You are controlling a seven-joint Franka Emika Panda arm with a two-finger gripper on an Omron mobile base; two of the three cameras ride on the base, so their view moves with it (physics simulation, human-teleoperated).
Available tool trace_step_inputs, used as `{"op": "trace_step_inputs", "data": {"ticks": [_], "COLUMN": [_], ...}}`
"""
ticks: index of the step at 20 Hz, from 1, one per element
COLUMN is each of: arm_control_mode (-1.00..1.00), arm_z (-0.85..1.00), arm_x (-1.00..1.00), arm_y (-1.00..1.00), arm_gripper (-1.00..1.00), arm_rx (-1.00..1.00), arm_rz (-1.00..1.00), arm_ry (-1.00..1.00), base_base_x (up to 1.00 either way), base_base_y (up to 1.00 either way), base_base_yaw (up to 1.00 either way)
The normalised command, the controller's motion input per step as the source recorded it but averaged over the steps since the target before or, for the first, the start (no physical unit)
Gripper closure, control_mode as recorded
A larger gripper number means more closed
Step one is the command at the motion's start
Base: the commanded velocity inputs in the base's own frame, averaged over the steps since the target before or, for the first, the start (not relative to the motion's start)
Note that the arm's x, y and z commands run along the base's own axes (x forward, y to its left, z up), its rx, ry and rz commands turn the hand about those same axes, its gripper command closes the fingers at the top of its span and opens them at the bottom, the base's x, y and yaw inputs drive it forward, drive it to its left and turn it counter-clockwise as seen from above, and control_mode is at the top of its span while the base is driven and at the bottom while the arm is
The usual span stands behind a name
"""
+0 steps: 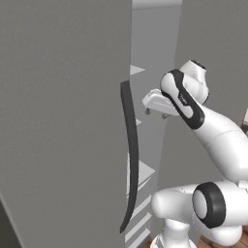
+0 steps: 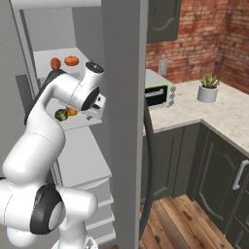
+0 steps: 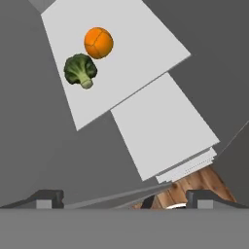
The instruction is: Take the orange and broccoli from the second highest rack and move them to the highest rack where the squash and sweet potato are located, to maximize freezer space. Close the freezer door after rearranging.
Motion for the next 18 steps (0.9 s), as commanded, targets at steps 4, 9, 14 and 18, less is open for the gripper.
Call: {"op": "trace_step_inputs", "data": {"ticks": [4, 9, 14, 18], "arm_control_mode": [-1.00, -1.00, -1.00, -1.00], "arm_z": [-0.03, -0.01, 0.00, 0.00], "arm_x": [0.08, 0.02, 0.04, 0.04], "arm_y": [0.29, 0.01, 0.00, 0.00], "arm_gripper": [-1.00, -1.00, -1.00, -1.00], "arm_rx": [0.01, 0.00, 0.00, 0.00], "arm_rz": [0.00, 0.00, 0.00, 0.00], "arm_ry": [0.00, 0.00, 0.01, 0.00], "base_base_x": [0.00, 0.00, 0.00, 0.00], "base_base_y": [0.00, 0.00, 0.00, 0.00], "base_base_yaw": [0.00, 0.00, 0.00, 0.00]}}
